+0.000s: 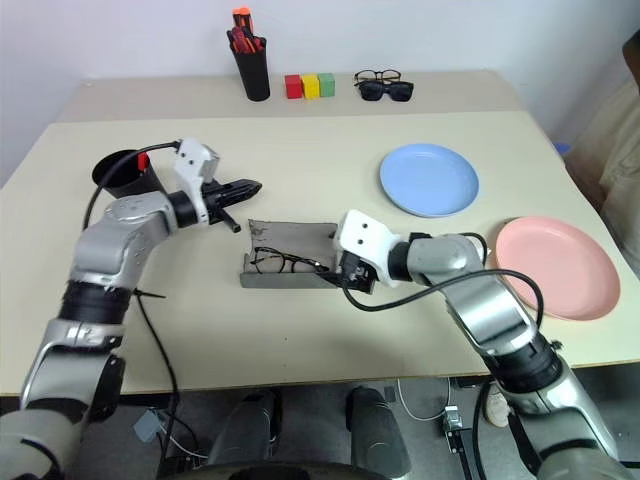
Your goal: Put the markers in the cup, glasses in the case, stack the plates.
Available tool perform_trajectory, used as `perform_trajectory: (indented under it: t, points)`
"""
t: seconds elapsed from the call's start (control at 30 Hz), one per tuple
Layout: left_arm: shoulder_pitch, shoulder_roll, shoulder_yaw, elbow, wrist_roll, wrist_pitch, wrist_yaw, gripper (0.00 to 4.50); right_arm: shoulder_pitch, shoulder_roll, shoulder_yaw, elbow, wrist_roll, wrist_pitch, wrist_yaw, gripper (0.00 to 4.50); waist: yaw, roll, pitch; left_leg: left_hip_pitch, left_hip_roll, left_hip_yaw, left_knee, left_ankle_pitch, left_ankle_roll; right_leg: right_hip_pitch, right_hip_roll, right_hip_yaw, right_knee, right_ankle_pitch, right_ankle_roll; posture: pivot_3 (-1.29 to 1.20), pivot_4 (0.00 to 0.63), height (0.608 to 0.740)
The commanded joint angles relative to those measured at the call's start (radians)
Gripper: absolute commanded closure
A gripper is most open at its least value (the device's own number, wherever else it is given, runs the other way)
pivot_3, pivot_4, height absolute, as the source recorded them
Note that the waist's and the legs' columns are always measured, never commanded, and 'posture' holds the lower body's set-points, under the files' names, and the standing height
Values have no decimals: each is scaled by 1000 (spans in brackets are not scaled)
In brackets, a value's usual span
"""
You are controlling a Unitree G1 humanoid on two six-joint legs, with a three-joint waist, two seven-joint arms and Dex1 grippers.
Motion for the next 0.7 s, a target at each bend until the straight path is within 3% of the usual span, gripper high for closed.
perform_trajectory:
  t: [0.03,0.23,0.4,0.53,0.7]
  points:
    - [-101,-12,-57,152,49,2,-95,4468,74,-27,-97,-112,35,-13,-15,975,1,0,0,0,0,0,0,0,0,0,0,0,0,0,0,0,150,740]
    - [-202,-30,-108,332,103,9,-222,4468,117,-14,-123,-161,49,13,-62,975,-18,0,0,0,0,-1,0,0,0,0,0,0,1,0,0,0,150,740]
    - [-211,-21,-134,353,133,-20,-323,4468,119,-7,-118,-164,51,13,-90,975,-20,0,0,0,0,-1,0,0,0,0,0,0,1,0,0,0,150,740]
    - [-130,30,-140,210,113,-6,-432,4468,98,-3,-115,-135,46,-4,-98,975,-23,0,0,0,0,-1,0,0,0,0,0,0,1,0,0,0,150,740]
    - [-28,72,-108,36,78,48,-445,4468,75,-1,-108,-103,39,-18,-100,975,-21,0,0,0,0,-1,0,0,0,0,0,0,1,0,0,0,150,740]
